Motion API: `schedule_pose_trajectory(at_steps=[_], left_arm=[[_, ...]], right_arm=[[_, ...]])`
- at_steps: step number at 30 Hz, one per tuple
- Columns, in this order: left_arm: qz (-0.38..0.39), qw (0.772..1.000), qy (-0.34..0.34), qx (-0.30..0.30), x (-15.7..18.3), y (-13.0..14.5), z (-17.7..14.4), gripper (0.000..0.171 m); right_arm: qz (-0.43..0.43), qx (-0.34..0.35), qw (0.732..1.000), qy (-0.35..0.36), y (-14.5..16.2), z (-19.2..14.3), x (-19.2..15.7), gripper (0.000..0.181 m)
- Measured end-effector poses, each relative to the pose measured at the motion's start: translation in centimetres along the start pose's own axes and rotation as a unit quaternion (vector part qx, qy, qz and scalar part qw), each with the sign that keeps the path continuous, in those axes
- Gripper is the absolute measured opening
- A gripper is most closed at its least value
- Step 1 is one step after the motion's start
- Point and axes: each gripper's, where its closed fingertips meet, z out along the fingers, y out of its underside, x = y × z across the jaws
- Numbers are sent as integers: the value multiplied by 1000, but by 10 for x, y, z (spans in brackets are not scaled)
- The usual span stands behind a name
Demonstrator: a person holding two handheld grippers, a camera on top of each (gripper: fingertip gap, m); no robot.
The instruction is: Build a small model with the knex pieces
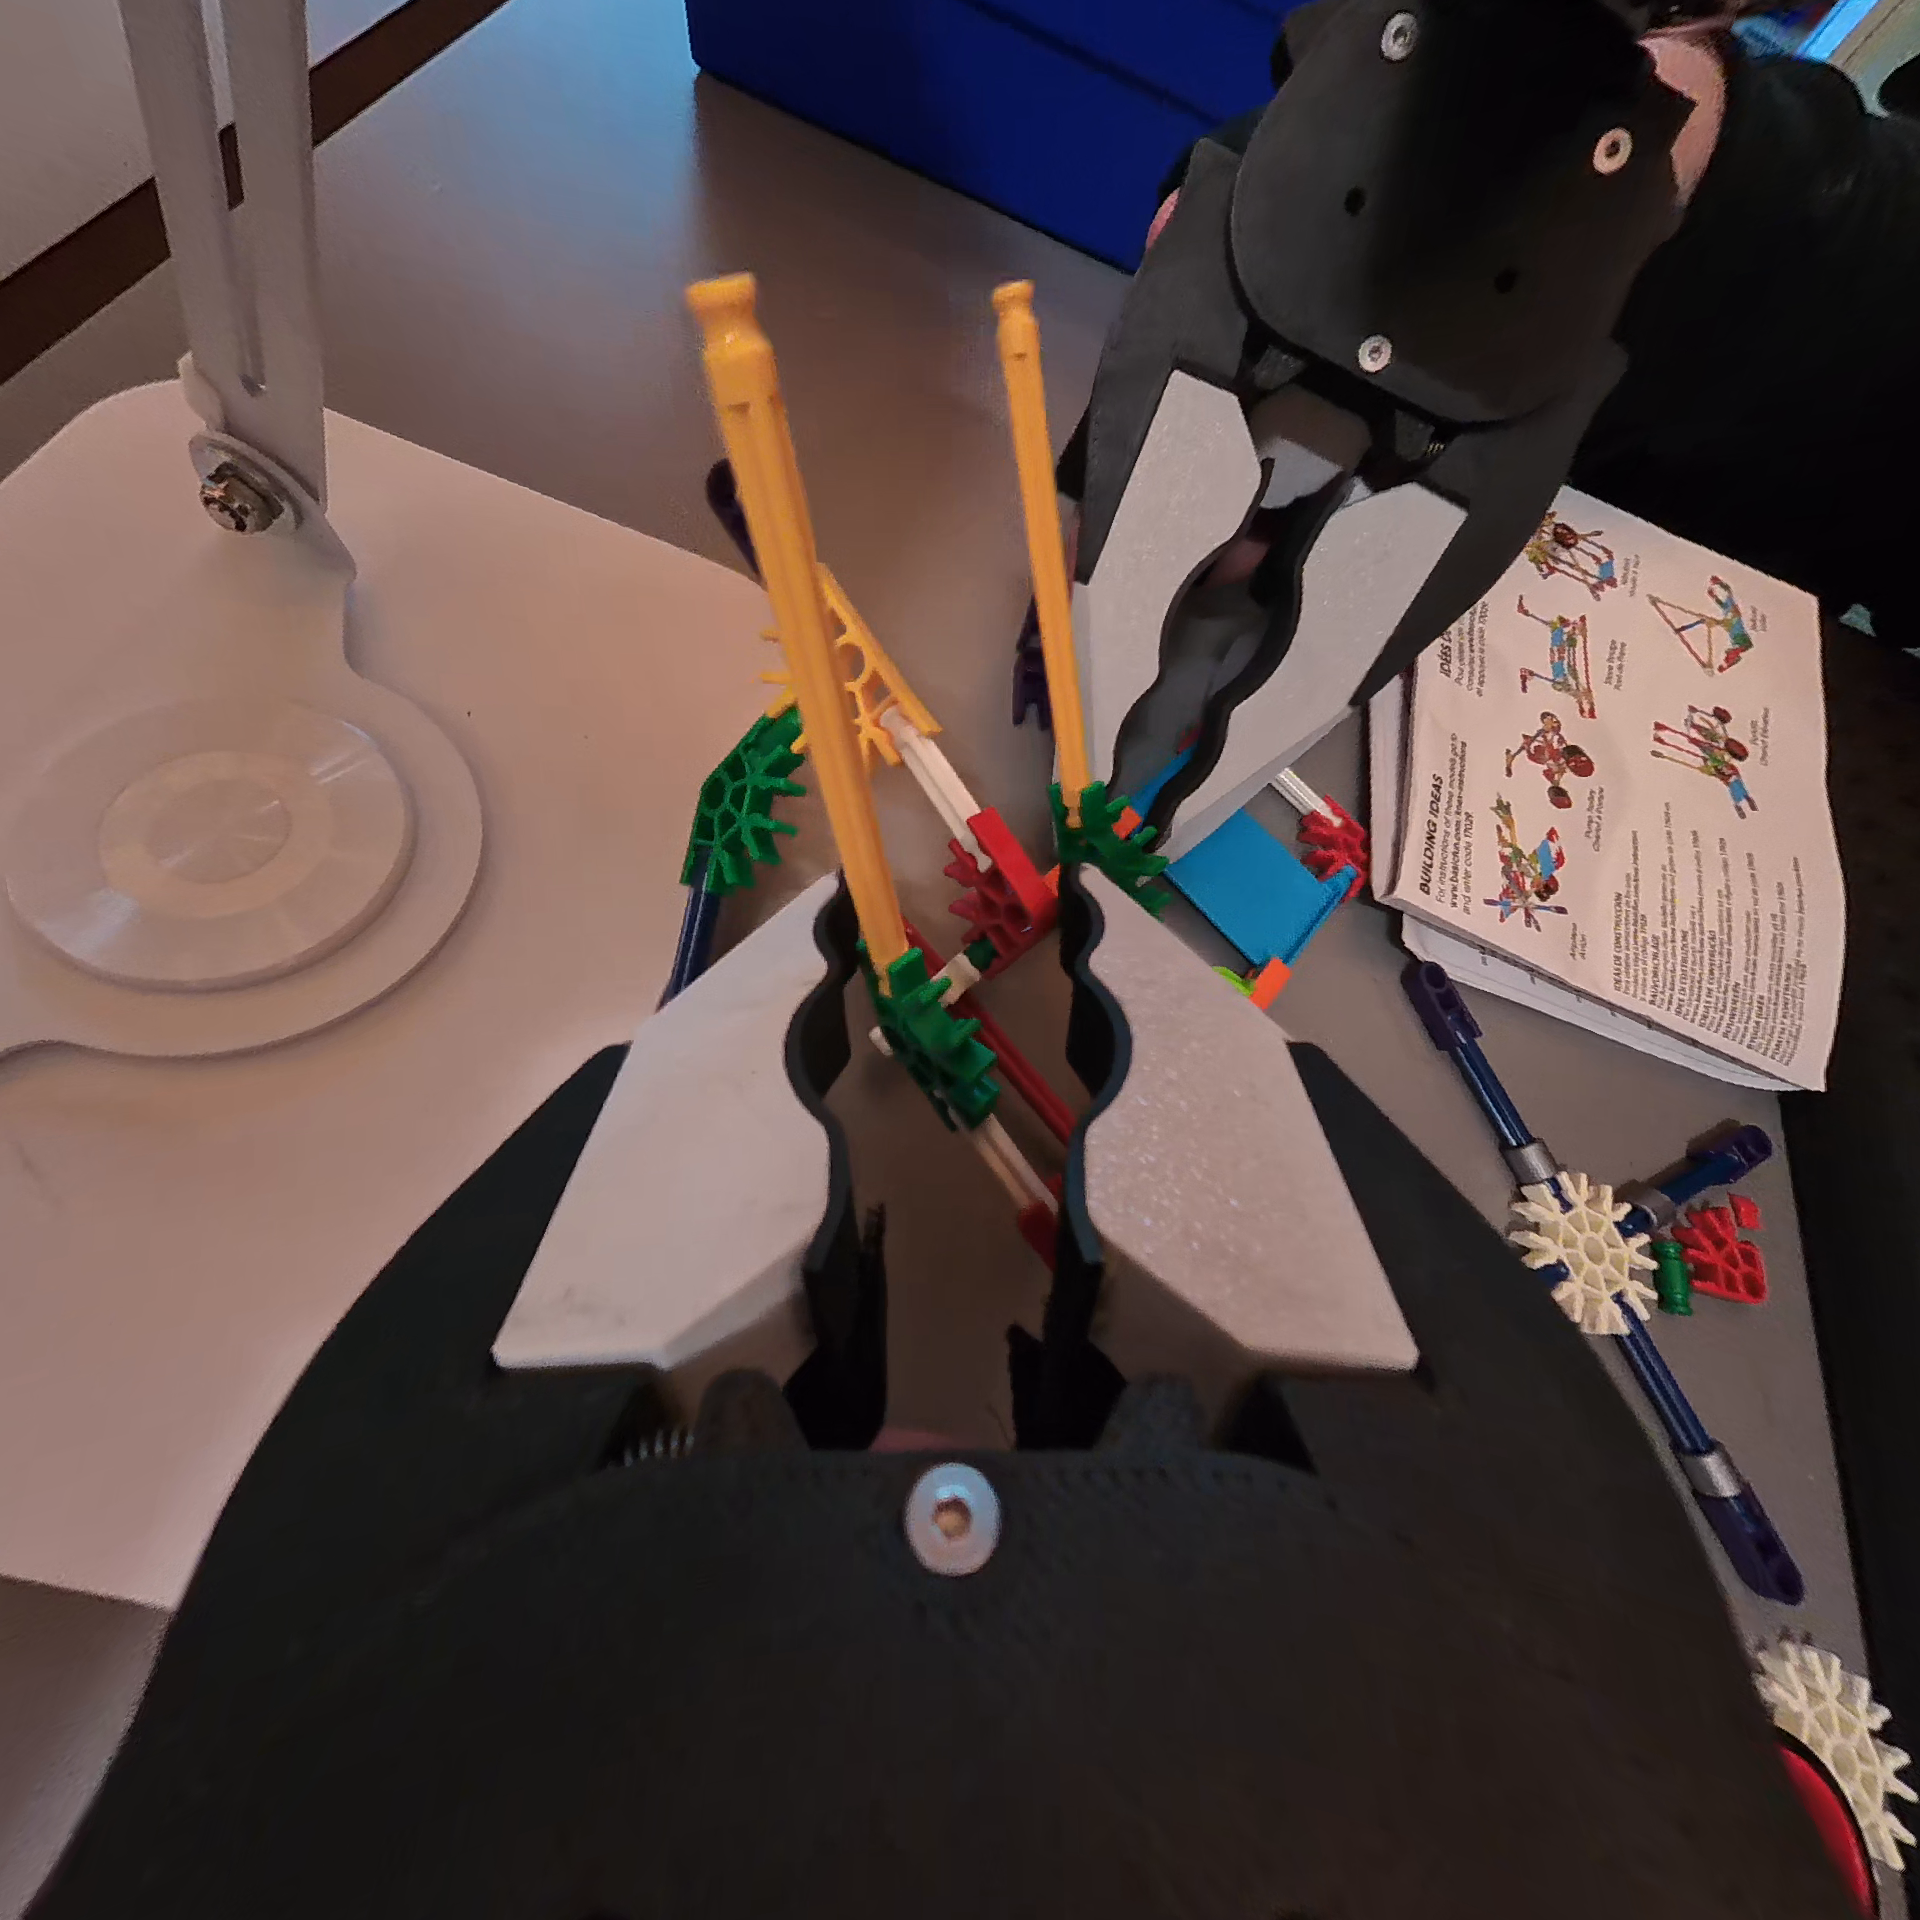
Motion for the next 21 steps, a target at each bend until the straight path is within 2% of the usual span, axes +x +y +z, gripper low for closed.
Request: schedule_pose_trajectory(at_steps=[2, 5, 12, 16, 21], left_arm=[[0, 1000, 5, -2, 1, 2, 1, 34], [7, 1000, 3, -20, 0, 11, 5, 32], [7, 1000, 5, -25, 0, 13, 8, 32], [8, 1000, 4, -27, 0, 14, 8, 32], [9, 1000, 6, -28, 1, 14, 10, 30]], right_arm=[[0, 3, 1000, -9, 0, -2, -2, 12], [7, 3, 1000, -12, 1, -7, 1, 24], [27, 10, 999, -14, 3, -19, 9, 33], [40, 81, 996, 18, -21, -40, 24, 26], [59, 145, 988, 13, -44, -56, 24, 20]])
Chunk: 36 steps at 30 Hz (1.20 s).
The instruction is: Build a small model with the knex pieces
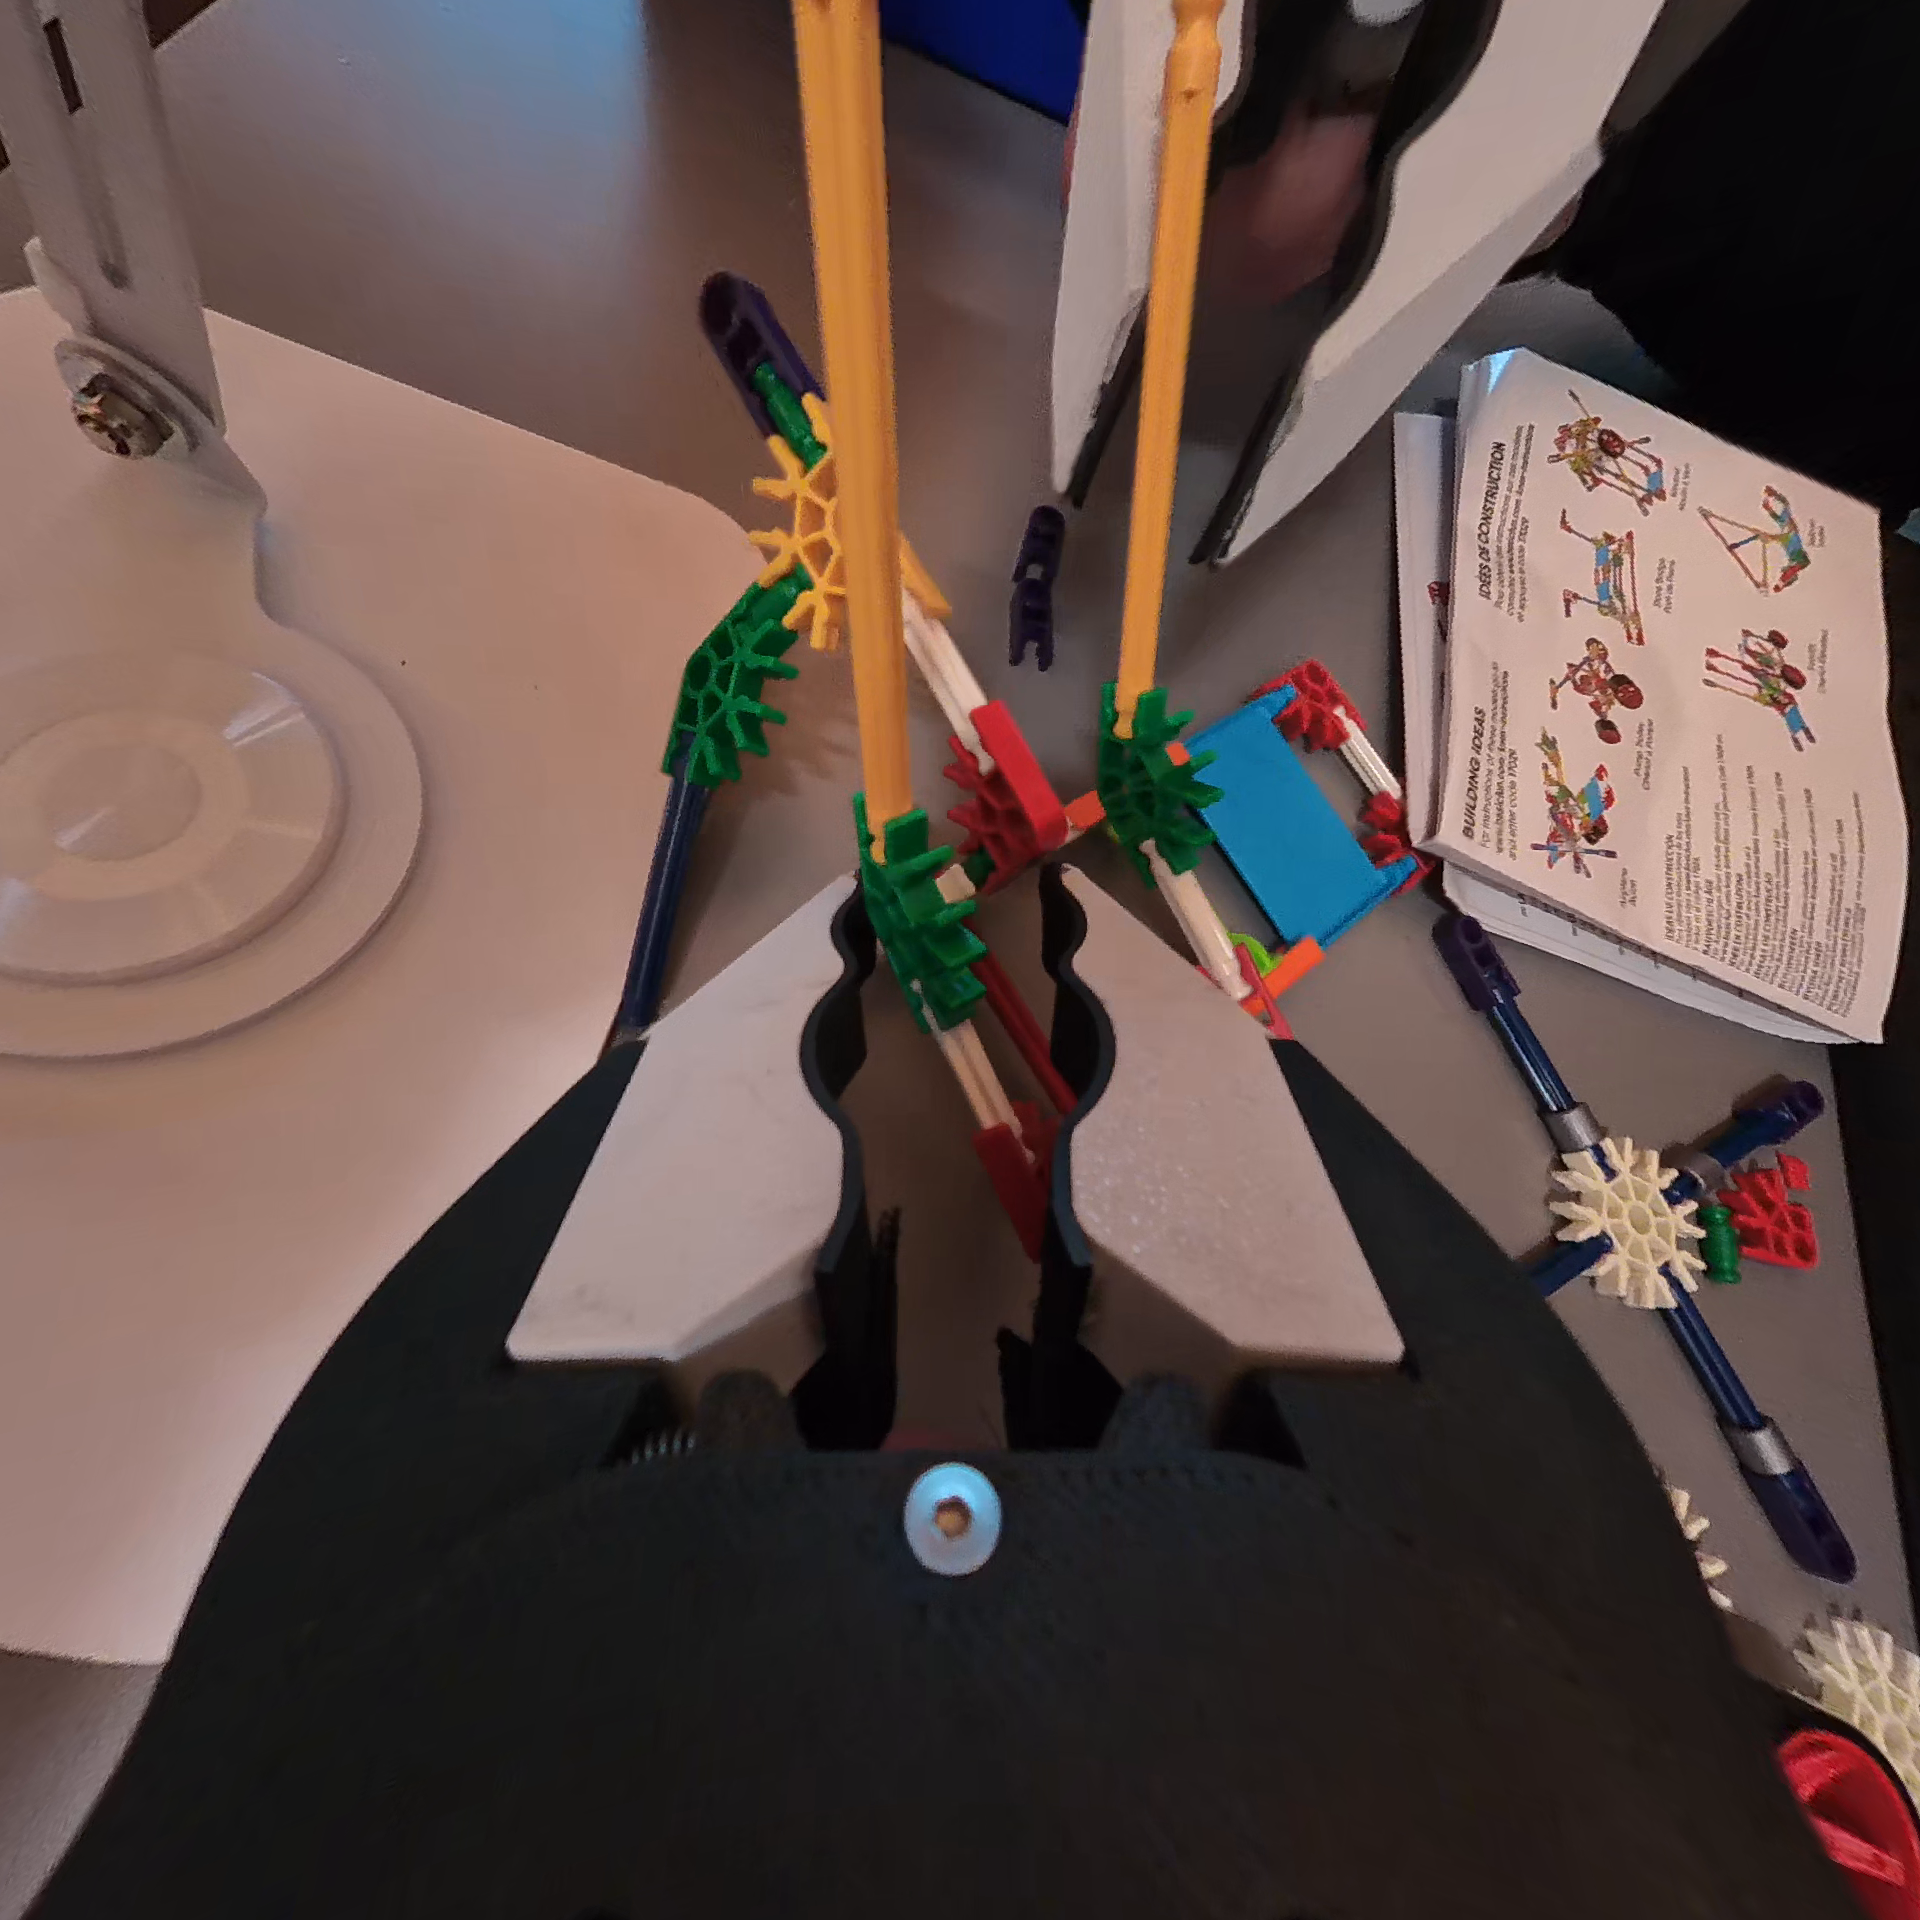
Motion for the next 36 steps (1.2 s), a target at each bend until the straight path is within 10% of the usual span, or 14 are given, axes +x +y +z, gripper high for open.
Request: schedule_pose_trajectory(at_steps=[36], left_arm=[[11, 1000, -21, -4, -7, -1, -13, 33]], right_arm=[[104, 27, 994, -21, 1, 7, 10, 11]])
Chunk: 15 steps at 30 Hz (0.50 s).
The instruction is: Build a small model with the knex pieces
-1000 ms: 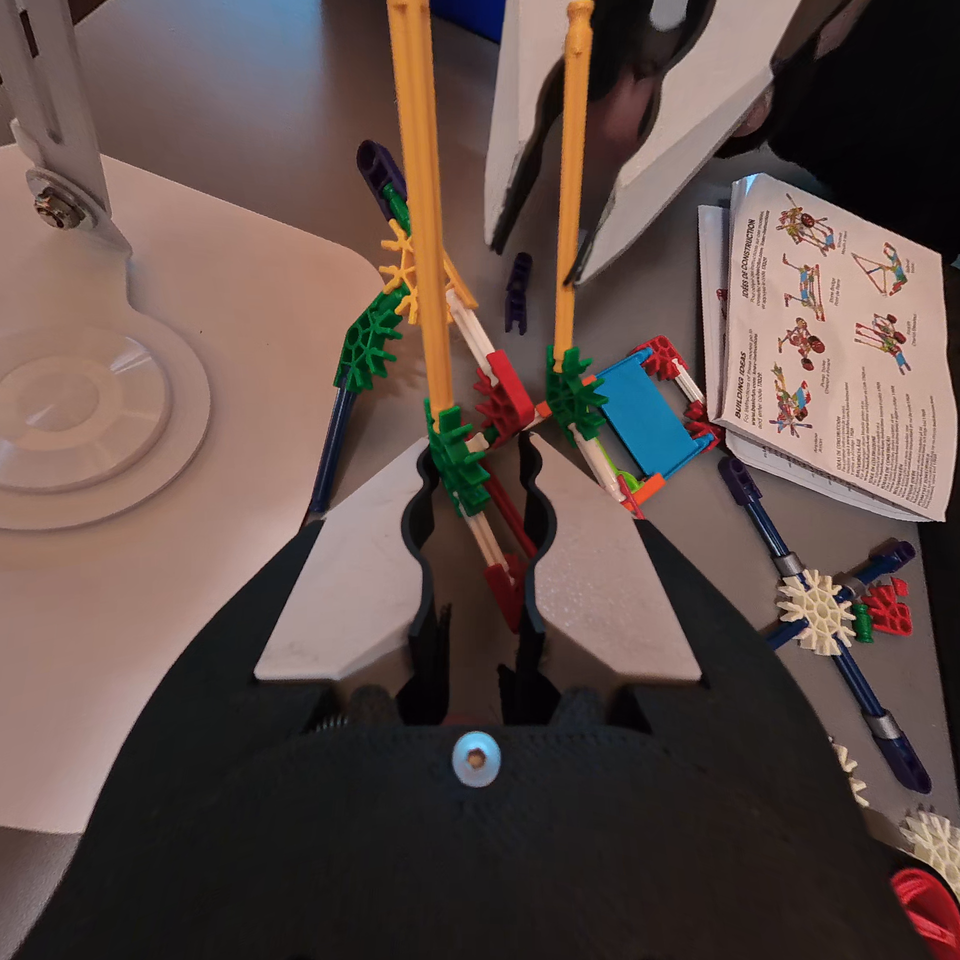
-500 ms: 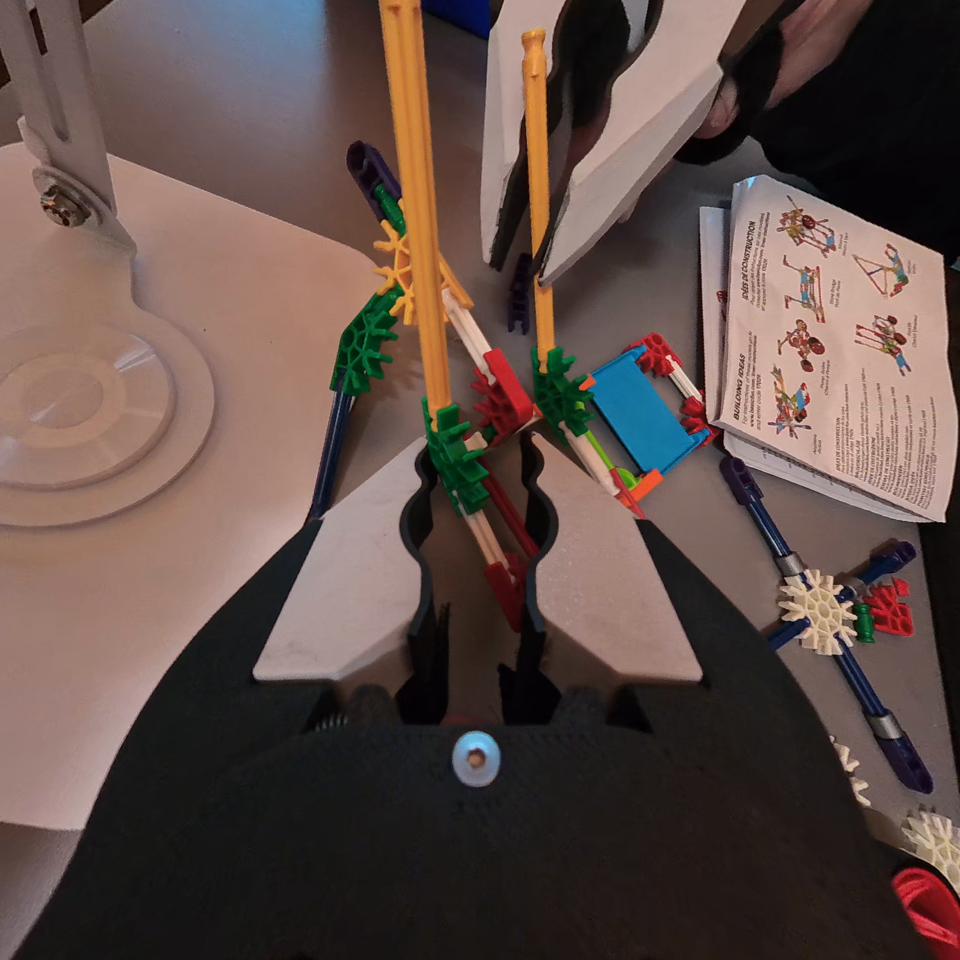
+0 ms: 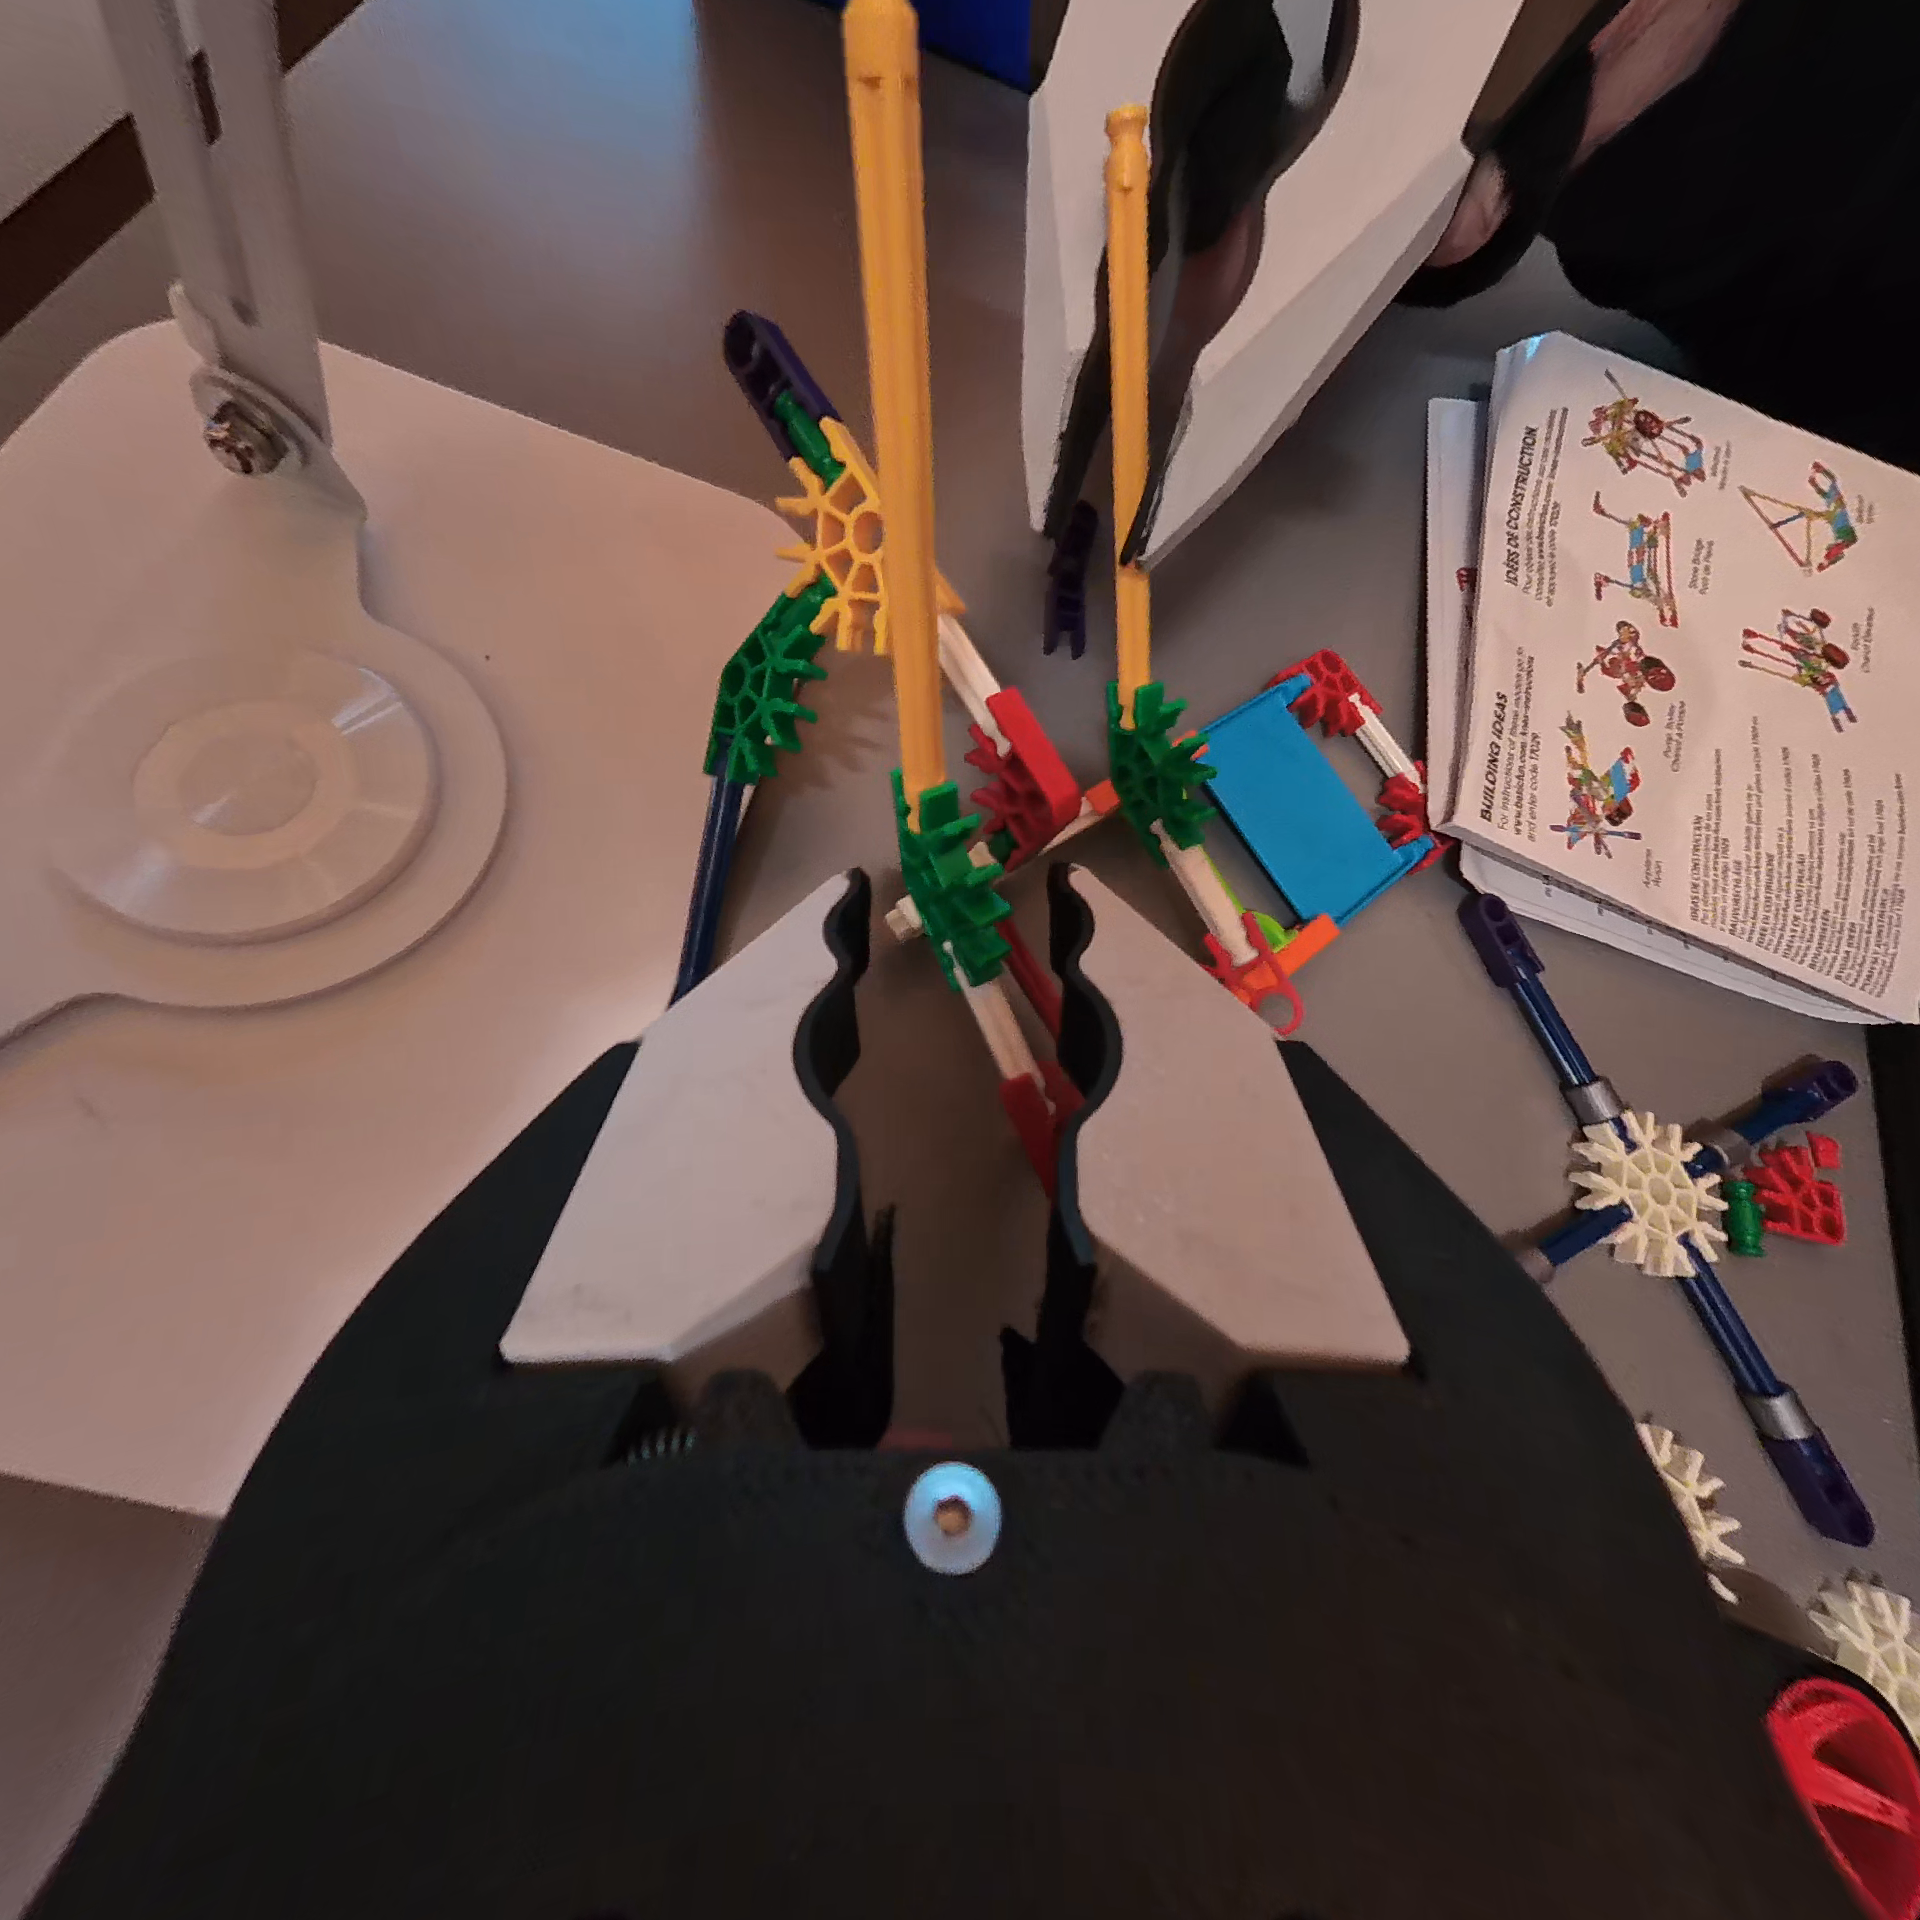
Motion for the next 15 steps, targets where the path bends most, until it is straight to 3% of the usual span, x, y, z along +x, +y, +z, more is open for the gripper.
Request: schedule_pose_trajectory(at_steps=[15], left_arm=[[49, 997, -59, -23, -7, -4, -11, 23]], right_arm=[[-16, -5, 1000, 6, -1, -1, -1, 12]])
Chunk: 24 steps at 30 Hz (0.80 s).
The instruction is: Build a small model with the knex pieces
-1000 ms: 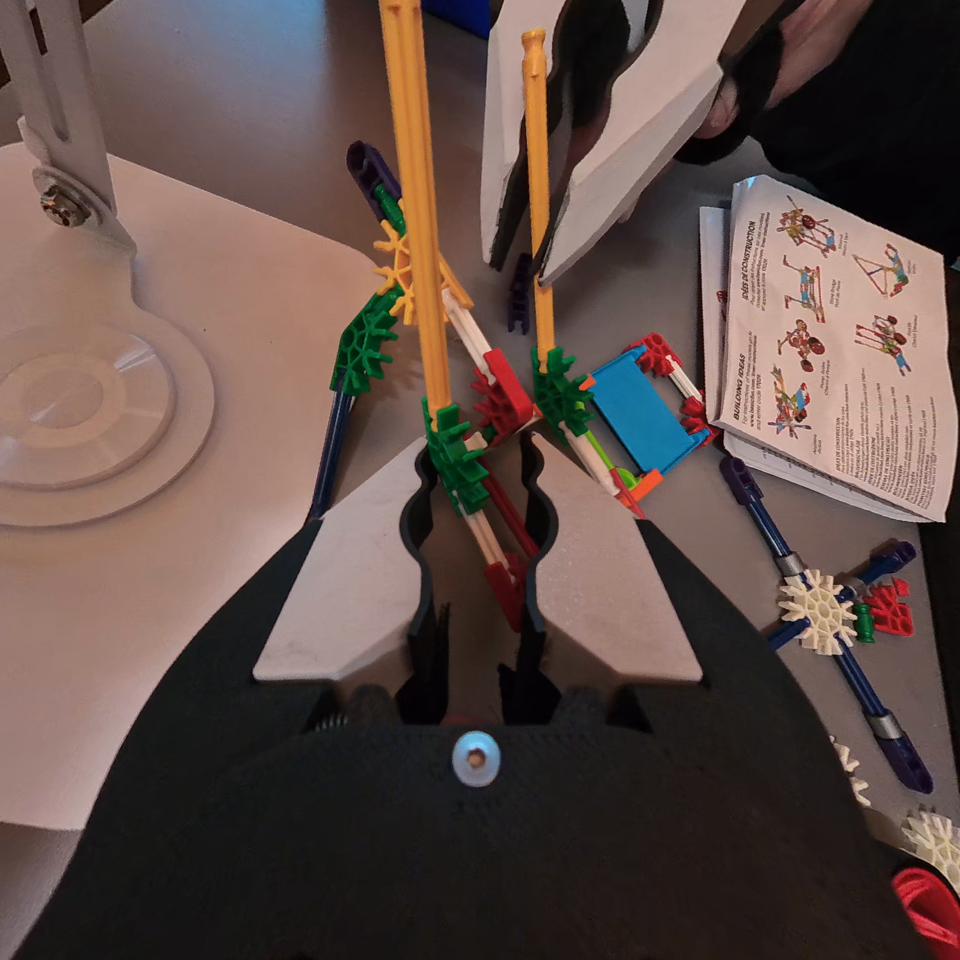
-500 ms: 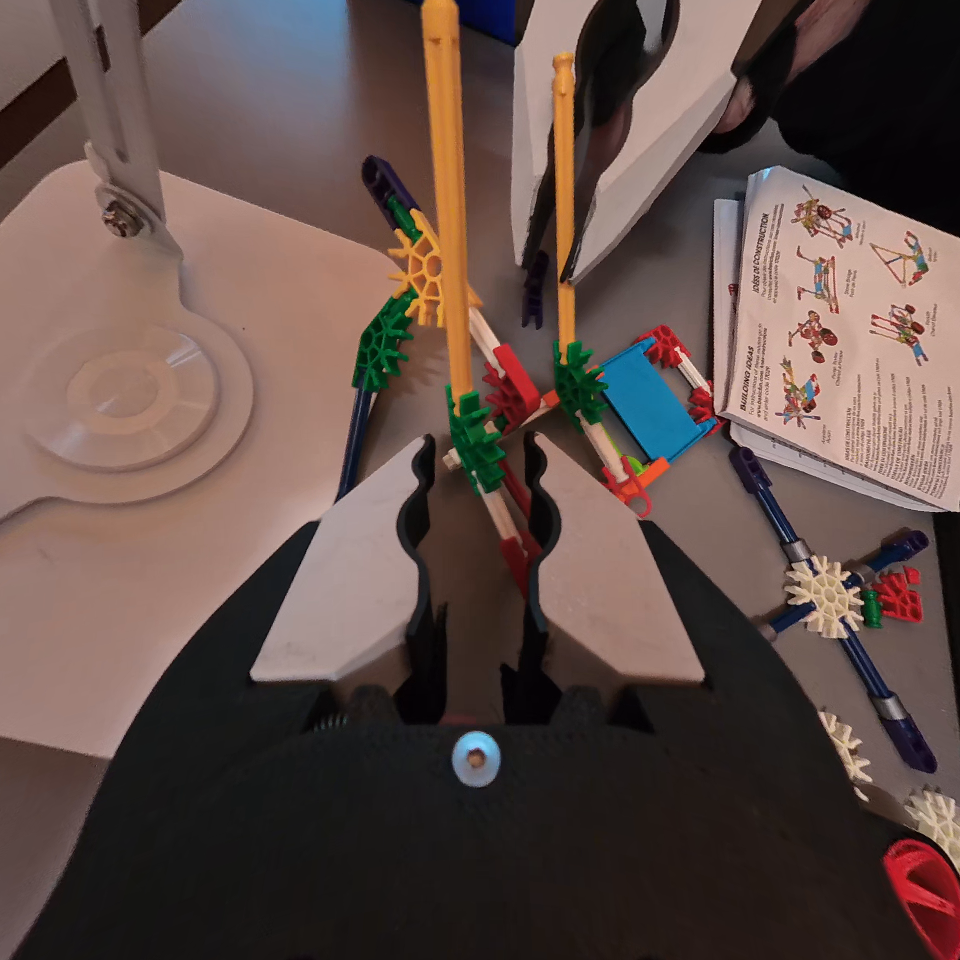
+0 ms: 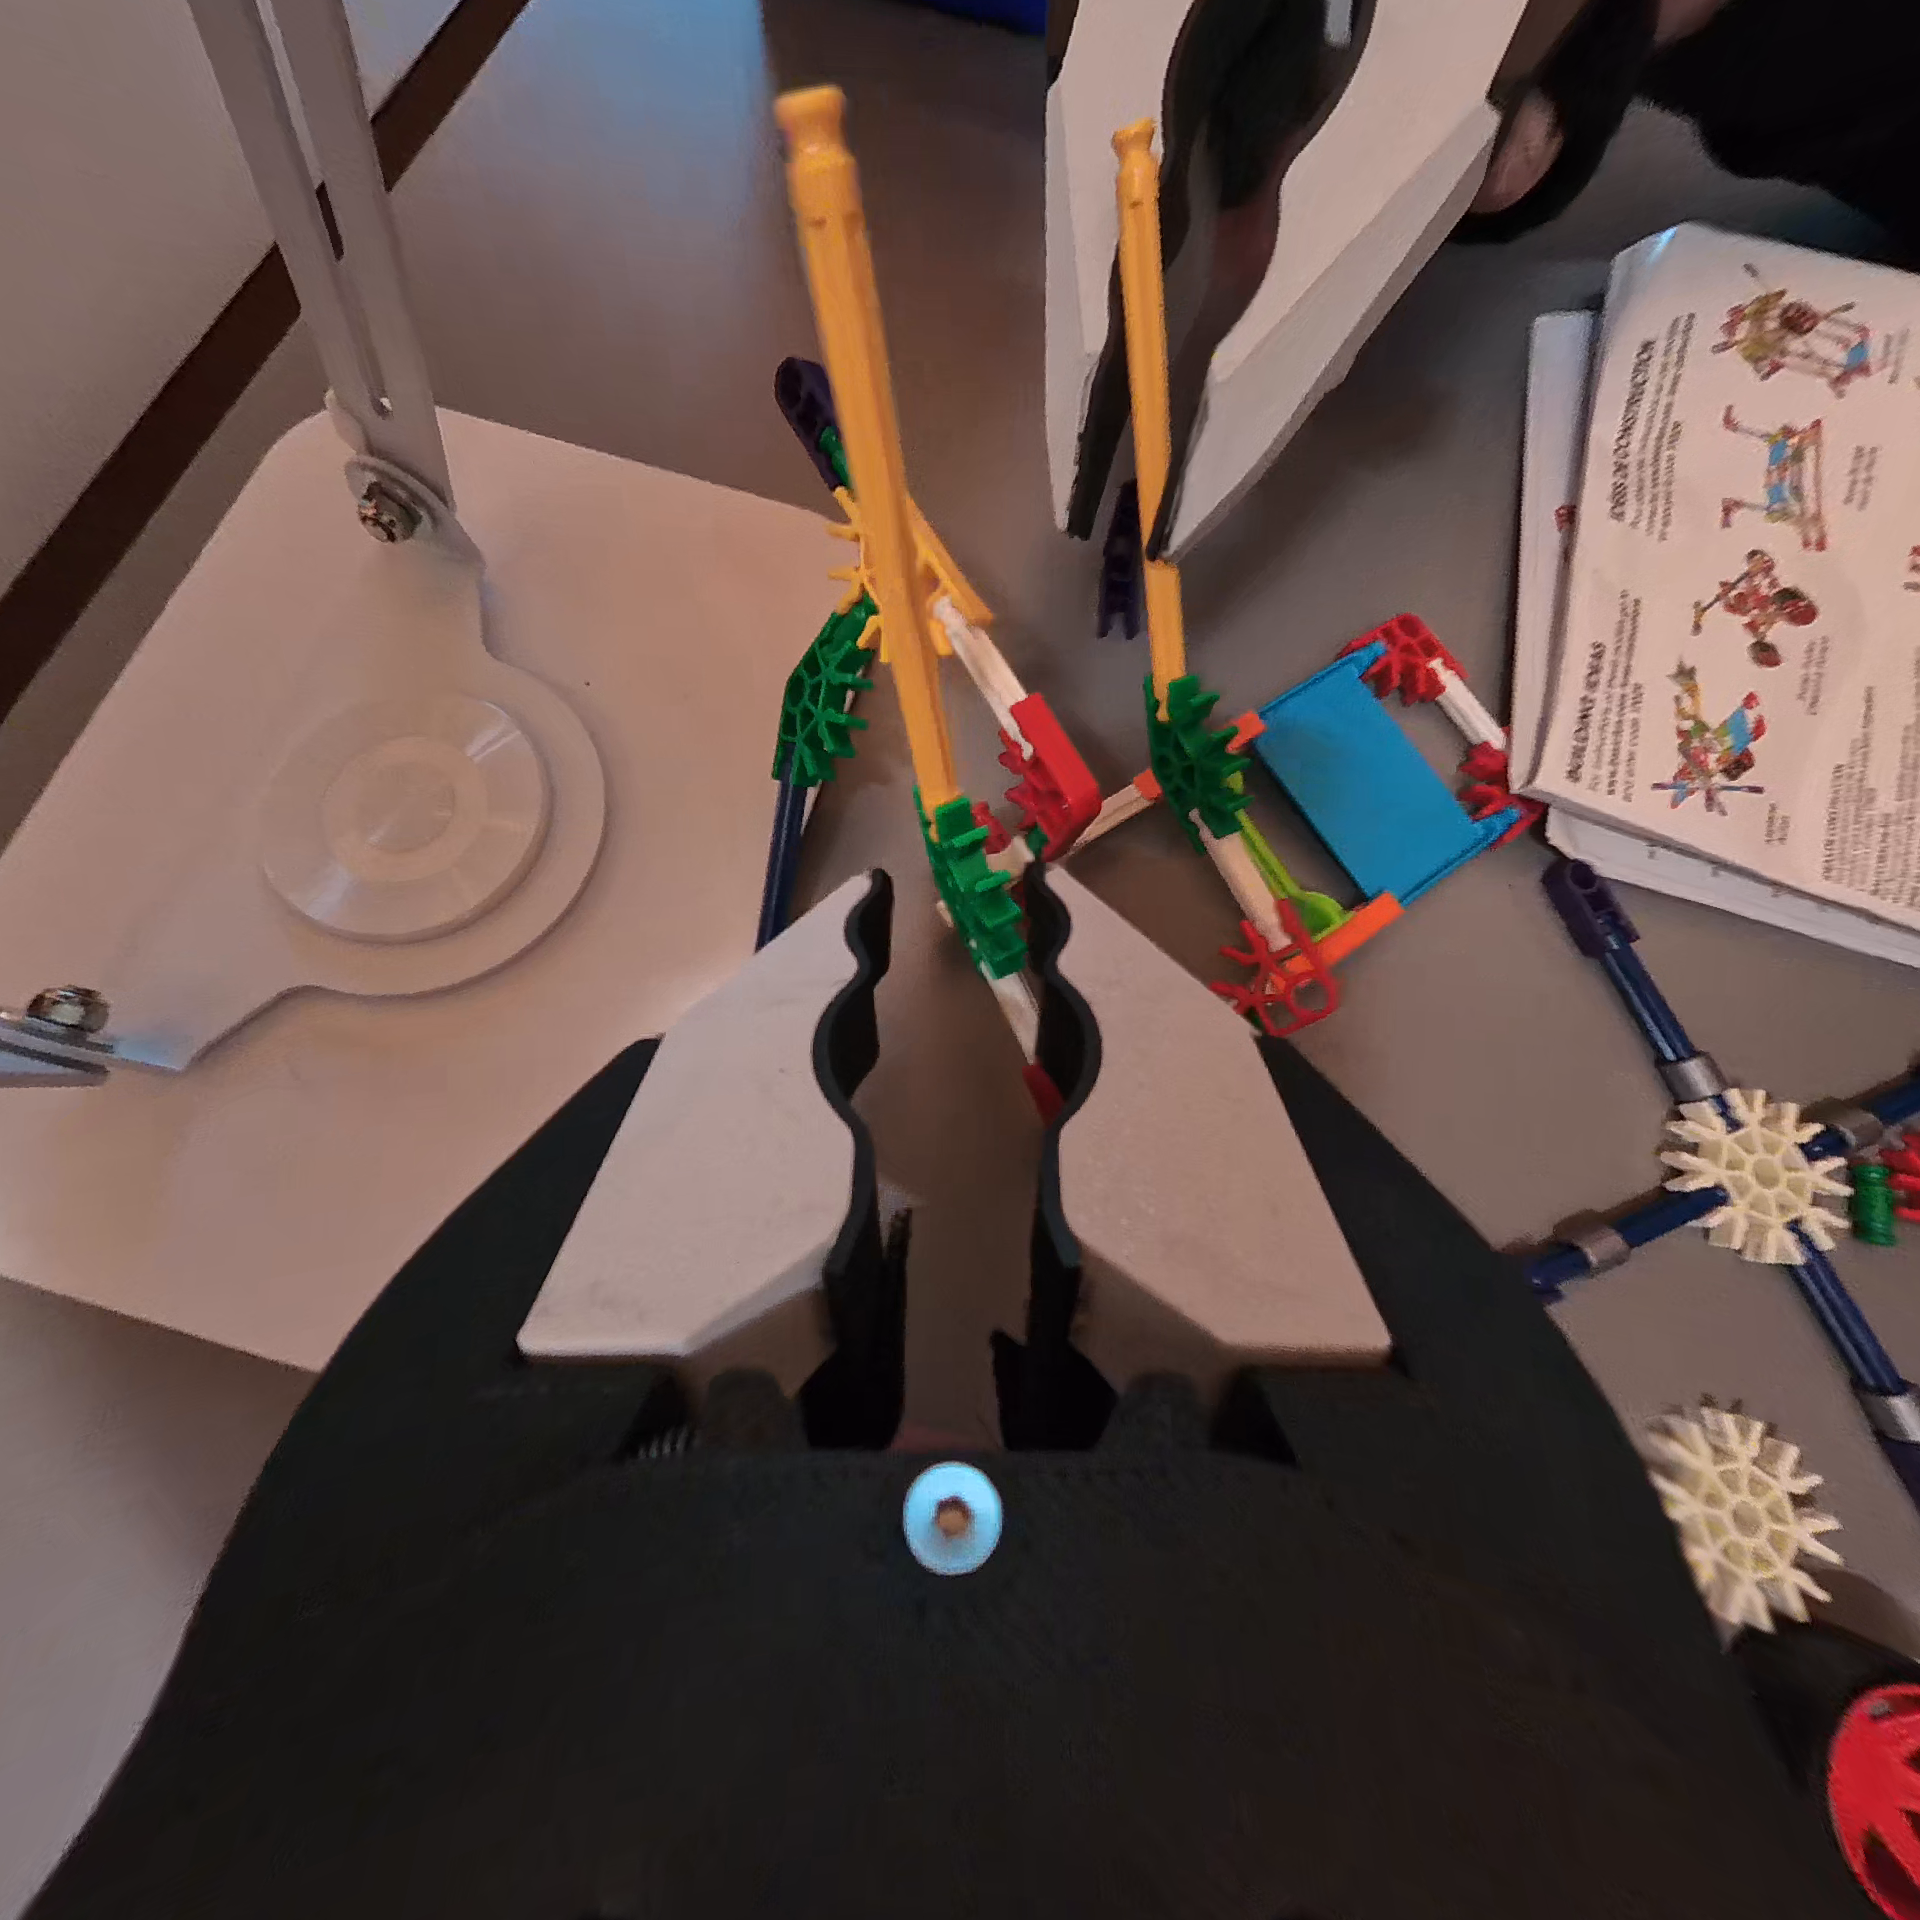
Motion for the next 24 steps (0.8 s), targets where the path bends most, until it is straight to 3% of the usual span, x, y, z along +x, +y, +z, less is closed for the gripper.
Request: schedule_pose_trajectory(at_steps=[8, 14, 16, 20, 22, 24], left_arm=[[85, 989, -103, -61, -9, 2, 4, 9], [168, 959, -202, -109, -20, -1, 6, 8], [206, 939, -240, -132, -25, 0, 6, 8], [320, 865, -336, -191, -38, -3, 1, 9], [318, 867, -333, -191, -36, -3, 1, 10], [268, 899, -303, -166, -34, -3, 0, 18]], right_arm=[[-3, 3, 1000, -3, -3, 0, -4, 9], [3, 4, 1000, -1, -6, 0, -5, 6], [8, 3, 1000, 0, -5, 0, -4, 6], [25, 3, 1000, 2, -5, 2, -3, 5], [23, 3, 1000, 2, -5, 1, -4, 5], [20, 1, 1000, 2, -5, 0, -4, 5]])
